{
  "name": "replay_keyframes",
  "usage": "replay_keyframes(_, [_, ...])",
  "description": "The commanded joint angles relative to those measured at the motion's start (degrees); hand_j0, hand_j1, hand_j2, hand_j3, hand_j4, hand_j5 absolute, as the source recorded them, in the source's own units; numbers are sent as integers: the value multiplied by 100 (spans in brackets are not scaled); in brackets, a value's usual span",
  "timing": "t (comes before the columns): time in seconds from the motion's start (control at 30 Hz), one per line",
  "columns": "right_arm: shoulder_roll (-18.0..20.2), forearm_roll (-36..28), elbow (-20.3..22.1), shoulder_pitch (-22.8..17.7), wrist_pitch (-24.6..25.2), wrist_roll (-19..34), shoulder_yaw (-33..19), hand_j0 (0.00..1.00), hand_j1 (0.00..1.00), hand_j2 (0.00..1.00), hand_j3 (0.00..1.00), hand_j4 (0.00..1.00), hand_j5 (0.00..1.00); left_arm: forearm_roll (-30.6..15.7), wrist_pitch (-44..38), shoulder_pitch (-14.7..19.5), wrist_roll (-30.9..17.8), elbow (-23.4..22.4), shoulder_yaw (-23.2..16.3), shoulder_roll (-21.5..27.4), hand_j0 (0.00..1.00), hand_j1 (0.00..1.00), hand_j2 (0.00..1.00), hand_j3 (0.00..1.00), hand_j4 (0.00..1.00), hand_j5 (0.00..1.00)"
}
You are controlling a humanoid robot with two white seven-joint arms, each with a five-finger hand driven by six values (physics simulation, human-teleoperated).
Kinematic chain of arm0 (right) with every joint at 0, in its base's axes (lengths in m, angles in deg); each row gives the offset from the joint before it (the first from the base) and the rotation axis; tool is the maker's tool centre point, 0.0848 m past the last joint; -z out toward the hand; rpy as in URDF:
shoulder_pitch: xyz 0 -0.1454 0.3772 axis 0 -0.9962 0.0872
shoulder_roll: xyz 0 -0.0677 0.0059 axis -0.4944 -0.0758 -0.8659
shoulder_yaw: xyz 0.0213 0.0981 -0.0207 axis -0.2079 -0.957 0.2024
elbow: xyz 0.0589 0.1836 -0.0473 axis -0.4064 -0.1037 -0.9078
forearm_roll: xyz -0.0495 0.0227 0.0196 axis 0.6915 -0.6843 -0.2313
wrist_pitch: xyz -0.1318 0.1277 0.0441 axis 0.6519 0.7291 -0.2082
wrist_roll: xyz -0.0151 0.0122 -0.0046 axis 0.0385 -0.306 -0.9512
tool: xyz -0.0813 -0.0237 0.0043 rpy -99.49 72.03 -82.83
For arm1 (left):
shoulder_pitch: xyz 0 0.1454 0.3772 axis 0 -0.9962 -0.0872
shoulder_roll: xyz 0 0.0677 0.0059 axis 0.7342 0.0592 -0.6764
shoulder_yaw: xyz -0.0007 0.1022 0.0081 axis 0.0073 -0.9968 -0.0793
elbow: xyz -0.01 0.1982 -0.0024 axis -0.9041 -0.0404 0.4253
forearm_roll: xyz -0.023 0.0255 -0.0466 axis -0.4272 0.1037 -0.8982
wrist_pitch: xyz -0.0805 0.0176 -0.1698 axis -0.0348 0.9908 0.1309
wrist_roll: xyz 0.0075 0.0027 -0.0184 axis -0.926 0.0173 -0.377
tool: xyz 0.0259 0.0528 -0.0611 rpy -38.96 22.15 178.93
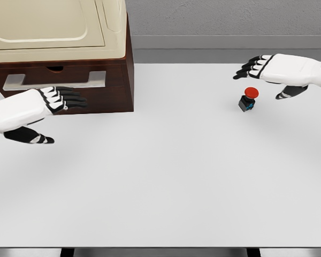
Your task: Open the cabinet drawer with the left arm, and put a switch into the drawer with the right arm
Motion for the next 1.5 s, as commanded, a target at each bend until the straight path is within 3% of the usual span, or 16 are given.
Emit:
replay_keyframes(0.0, [-52, -33, -38, 0, -1, 5, 23, 100, 100, 100, 100, 100, 100, -565, -2, 9, -501, -18, 6, 37, 100, 100, 100, 100, 100, 100])
replay_keyframes(0.1, [-193, -173, -433, -26, -1, -92, -12, 100, 100, 100, 100, 100, 100, -821, -2, 27, -748, -62, 6, 89, 100, 100, 100, 100, 100, 100])
replay_keyframes(0.2, [-404, -200, -574, -9, -1, -39, 243, 100, 100, 100, 100, 100, 100, -882, -2, 62, -792, -282, 6, 107, 100, 100, 100, 100, 100, 100])
replay_keyframes(0.27, [-457, -130, -697, 70, -1, 48, 445, 100, 100, 100, 100, 100, 100, -1260, -2, 114, -801, -352, 50, 309, 100, 100, 100, 100, 100, 100])
replay_keyframes(0.33, [-527, -138, -697, 281, -1, 637, 647, 100, 100, 100, 100, 100, 100, -1418, -2, 132, -801, -334, 77, 362, 100, 100, 100, 100, 100, 100])
replay_keyframes(0.5, [-878, -173, -1005, 378, -1, 840, 638, 100, 100, 100, 100, 100, 100, -1717, -2, 194, -801, -326, 85, 230, 100, 100, 100, 100, 100, 100])
replay_keyframes(0.57, [-949, -217, -1057, 387, -1, 796, 603, 100, 100, 100, 100, 100, 100, -1717, -2, 220, -809, -378, 77, -24, 100, 100, 100, 100, 100, 100])
replay_keyframes(0.67, [-1045, -428, -1215, 352, -1, 444, 594, 100, 100, 100, 100, 100, 100, -1673, -2, 317, -1214, -528, 68, -482, 100, 100, 100, 100, 100, 100])
replay_keyframes(0.93, [-1274, -384, -1321, 255, -1, 506, 744, 100, 100, 100, 100, 100, 100, -1823, -2, 299, -1214, -853, 59, -350, 100, 100, 100, 100, 100, 100])
replay_keyframes(1.0, [-1441, -384, -1532, 237, -1, 506, 937, 100, 100, 100, 100, 100, 100, -1823, -2, 299, -1205, -914, 59, -306, 100, 100, 100, 100, 100, 100])
replay_keyframes(1.17, [-1441, -420, -1585, 185, -1, 488, 955, 100, 100, 100, 100, 100, 100, -1858, -2, 299, -1170, -1029, 59, -315, 100, 100, 100, 100, 100, 100])
replay_keyframes(1.47, [-1749, -437, -2174, 88, -1, 435, 946, 100, 100, 100, 100, 100, 100, -1981, -2, 326, -1170, -1161, 41, -402, 100, 100, 100, 100, 100, 100])
